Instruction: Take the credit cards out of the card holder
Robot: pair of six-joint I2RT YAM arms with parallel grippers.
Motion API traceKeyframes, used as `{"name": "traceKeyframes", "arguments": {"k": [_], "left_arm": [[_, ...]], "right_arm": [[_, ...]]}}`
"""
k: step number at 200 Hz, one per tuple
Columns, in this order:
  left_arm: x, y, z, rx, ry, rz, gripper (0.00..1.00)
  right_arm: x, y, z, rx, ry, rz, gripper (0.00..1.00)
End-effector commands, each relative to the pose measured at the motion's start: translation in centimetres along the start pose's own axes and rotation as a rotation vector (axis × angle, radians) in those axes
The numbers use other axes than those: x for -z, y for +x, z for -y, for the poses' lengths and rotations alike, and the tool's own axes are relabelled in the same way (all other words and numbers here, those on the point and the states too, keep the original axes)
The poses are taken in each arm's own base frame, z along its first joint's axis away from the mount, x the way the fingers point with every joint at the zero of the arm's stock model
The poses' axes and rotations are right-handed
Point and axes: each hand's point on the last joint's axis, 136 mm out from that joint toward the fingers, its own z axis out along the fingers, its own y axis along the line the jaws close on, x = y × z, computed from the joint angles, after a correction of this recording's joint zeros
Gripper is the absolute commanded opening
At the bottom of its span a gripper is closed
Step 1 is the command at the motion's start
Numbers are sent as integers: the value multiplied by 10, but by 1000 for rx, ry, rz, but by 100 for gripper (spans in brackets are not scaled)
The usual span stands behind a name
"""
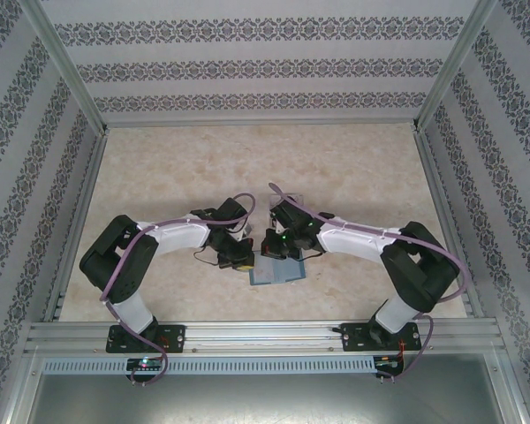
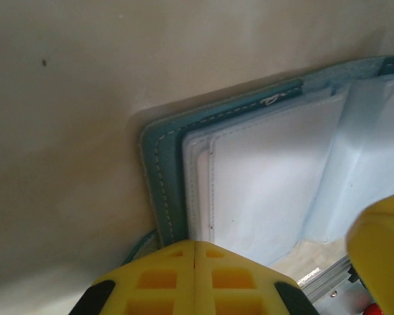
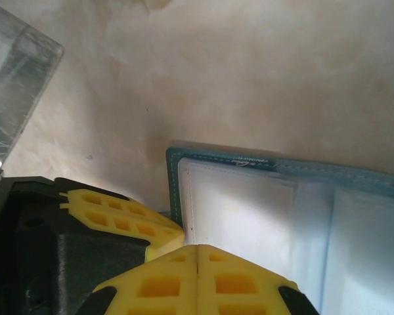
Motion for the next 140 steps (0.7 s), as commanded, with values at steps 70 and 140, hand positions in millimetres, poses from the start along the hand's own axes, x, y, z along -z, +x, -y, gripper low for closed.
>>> {"name": "traceKeyframes", "arguments": {"k": [70,140], "left_arm": [[-10,3,-5,-1,-8,-8,0],[-9,3,-5,-4,-10,-5,0]], "right_arm": [[-26,15,0,-32,15,-90,6],[-18,18,28,3,189,-90,19]]}}
